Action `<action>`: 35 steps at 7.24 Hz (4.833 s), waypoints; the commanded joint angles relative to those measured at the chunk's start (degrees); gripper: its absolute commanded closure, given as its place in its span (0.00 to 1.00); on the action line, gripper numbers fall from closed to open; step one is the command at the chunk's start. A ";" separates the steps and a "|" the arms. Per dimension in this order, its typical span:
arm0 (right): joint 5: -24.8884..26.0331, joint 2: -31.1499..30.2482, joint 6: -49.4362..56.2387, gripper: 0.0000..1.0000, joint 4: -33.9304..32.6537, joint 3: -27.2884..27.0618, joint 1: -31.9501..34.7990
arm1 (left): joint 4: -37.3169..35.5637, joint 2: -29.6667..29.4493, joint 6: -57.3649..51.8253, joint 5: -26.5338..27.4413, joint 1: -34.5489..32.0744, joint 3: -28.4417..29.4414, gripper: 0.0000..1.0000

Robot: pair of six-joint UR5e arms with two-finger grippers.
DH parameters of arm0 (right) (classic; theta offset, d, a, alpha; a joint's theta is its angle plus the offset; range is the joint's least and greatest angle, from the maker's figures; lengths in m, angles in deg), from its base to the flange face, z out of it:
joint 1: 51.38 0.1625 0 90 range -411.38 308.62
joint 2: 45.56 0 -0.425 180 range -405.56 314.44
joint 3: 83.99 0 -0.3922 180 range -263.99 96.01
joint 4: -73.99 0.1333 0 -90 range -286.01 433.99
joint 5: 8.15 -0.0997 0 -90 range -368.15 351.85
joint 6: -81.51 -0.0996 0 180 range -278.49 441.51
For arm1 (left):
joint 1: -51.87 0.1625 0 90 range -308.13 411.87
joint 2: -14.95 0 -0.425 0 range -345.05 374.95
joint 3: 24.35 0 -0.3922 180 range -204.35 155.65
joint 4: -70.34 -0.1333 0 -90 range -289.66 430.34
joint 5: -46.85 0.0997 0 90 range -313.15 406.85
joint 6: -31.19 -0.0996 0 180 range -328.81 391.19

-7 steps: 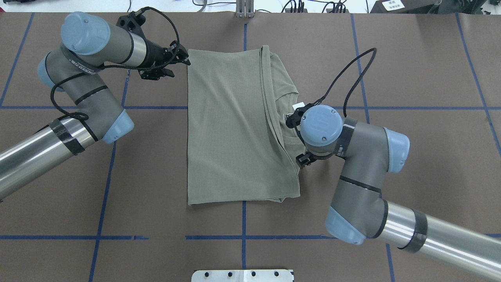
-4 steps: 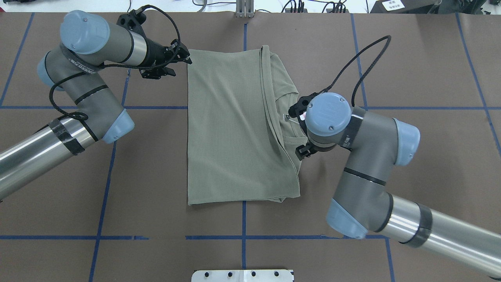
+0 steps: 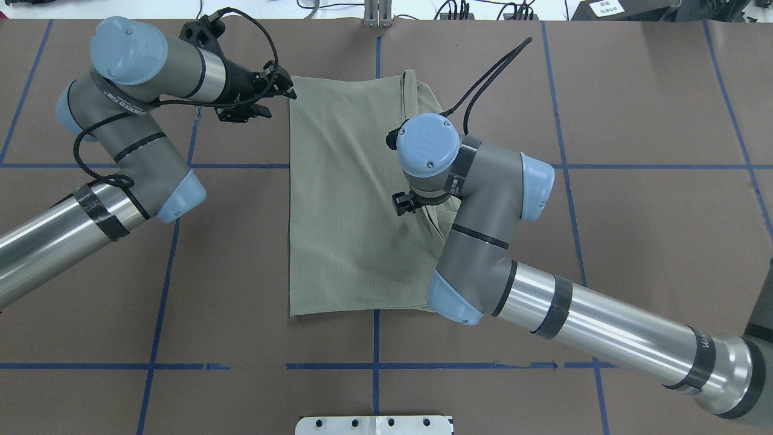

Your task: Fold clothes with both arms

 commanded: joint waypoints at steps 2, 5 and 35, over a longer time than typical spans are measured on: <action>-0.24 0.00 1.55 0.00 0.55 3.59 0.97 | 0.00 0.15 0.00 0.00 0.00 -0.03 0.31; -6.97 -6.57 13.36 0.00 0.73 2.20 8.75 | 0.00 0.15 0.00 0.00 0.00 -0.03 0.31; 7.31 -18.02 -64.88 1.00 8.81 -20.75 -12.56 | 0.09 8.56 11.64 2.09 5.41 -14.48 0.31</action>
